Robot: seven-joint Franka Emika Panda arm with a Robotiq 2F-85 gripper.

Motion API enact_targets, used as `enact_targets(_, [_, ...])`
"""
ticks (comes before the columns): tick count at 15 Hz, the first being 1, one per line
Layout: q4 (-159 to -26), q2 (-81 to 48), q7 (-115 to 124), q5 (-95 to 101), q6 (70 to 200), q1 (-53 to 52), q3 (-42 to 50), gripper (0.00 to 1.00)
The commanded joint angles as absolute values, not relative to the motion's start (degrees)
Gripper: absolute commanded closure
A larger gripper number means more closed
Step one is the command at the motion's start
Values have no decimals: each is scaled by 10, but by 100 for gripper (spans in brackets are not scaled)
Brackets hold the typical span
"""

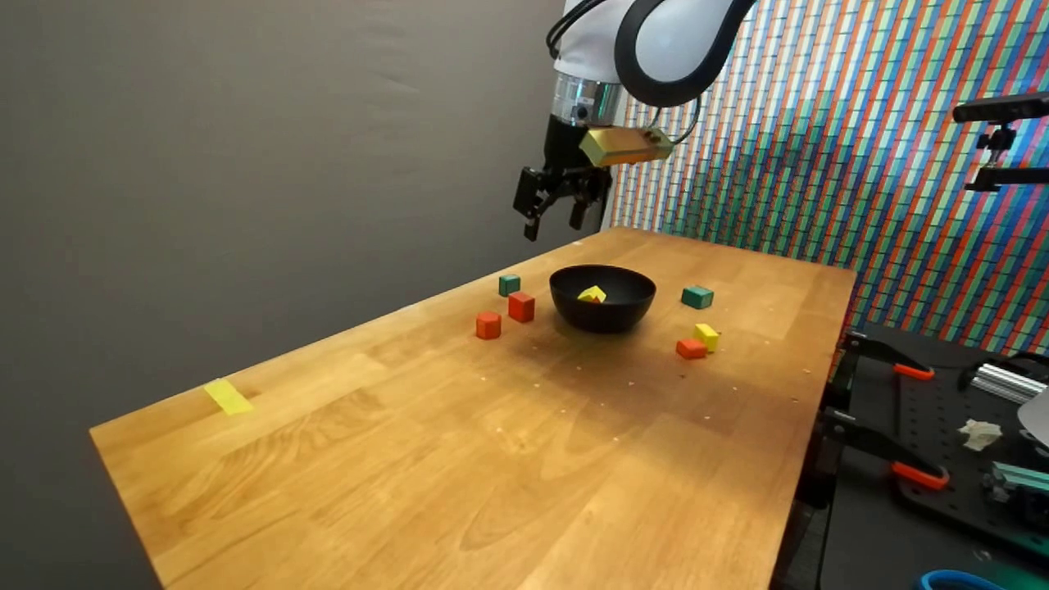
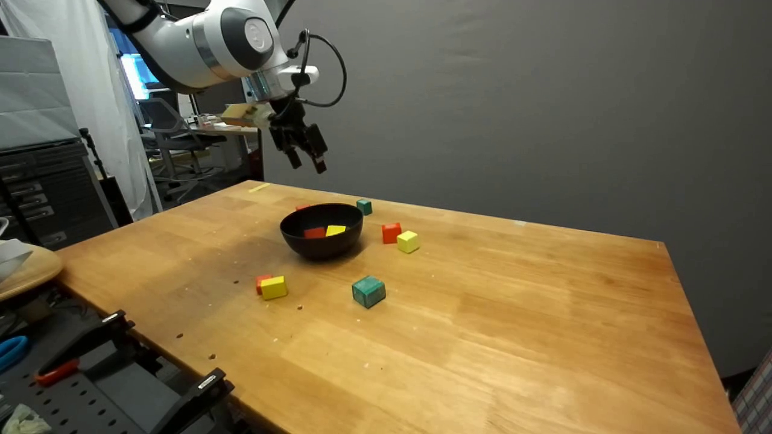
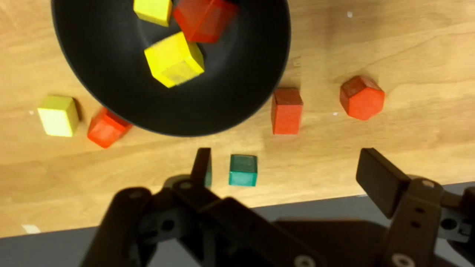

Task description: Pick up all the cube boxes on the table and put them inside the bowl

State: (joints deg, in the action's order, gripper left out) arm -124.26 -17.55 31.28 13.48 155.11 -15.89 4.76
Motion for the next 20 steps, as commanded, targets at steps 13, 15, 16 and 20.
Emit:
enact_targets(13, [-1195, -217, 132, 125, 1510, -124, -5, 0])
enact_targets(15, [-1160, -245, 83, 80, 1486, -99, -26, 0])
enact_targets(16, [-1139, -262, 53, 53, 1469, -84, -38, 0])
enact_targets(20, [-1056, -325, 7, 13, 1406, -58, -47, 0])
